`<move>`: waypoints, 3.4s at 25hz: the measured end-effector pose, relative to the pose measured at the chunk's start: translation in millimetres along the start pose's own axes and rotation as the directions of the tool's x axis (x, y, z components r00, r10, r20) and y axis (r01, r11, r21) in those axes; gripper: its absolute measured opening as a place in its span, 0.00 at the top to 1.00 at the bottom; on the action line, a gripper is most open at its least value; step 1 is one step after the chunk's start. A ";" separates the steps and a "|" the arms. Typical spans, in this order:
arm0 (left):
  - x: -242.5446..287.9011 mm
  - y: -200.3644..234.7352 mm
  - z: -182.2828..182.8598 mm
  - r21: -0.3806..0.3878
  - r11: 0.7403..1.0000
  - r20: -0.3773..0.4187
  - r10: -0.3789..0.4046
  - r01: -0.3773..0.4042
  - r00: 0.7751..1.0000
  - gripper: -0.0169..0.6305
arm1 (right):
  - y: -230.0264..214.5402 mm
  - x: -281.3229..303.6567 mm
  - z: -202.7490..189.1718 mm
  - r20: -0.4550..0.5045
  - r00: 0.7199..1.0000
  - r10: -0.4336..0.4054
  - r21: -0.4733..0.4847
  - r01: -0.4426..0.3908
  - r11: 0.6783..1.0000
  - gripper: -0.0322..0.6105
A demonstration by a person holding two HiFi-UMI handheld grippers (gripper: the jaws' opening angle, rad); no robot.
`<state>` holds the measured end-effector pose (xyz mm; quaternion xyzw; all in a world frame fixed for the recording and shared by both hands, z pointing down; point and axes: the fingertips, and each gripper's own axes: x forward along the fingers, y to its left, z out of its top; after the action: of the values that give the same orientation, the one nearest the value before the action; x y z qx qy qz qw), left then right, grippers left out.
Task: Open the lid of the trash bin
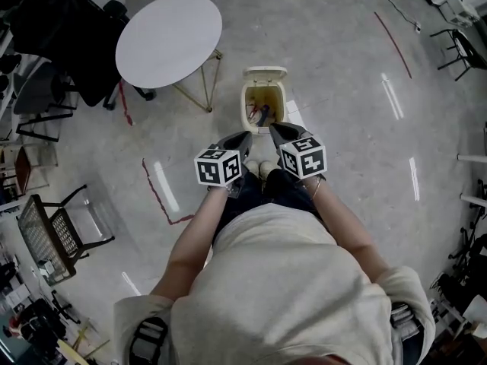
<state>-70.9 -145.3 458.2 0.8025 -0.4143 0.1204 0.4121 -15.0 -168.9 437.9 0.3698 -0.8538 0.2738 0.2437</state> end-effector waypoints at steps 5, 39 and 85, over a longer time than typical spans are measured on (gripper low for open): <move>-3.3 -9.8 34.1 0.061 0.998 0.069 0.013 -0.017 0.998 0.96 | -1.7 -13.0 32.6 0.071 0.997 -0.002 -0.045 0.005 0.999 0.94; -43.9 -81.2 111.8 0.323 0.946 0.283 -0.056 -0.040 0.957 0.96 | 29.2 -87.6 121.9 0.353 0.935 0.037 -0.225 0.047 0.973 0.94; -16.9 -89.7 83.4 0.330 0.944 0.189 -0.058 -0.008 0.980 0.96 | 25.0 -89.3 88.7 0.269 0.961 0.064 -0.177 -0.016 0.984 0.94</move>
<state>-25.3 -170.8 346.1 0.8733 -0.4166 0.1029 0.2308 1.2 -167.5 310.5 0.3642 -0.9070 0.1499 0.1490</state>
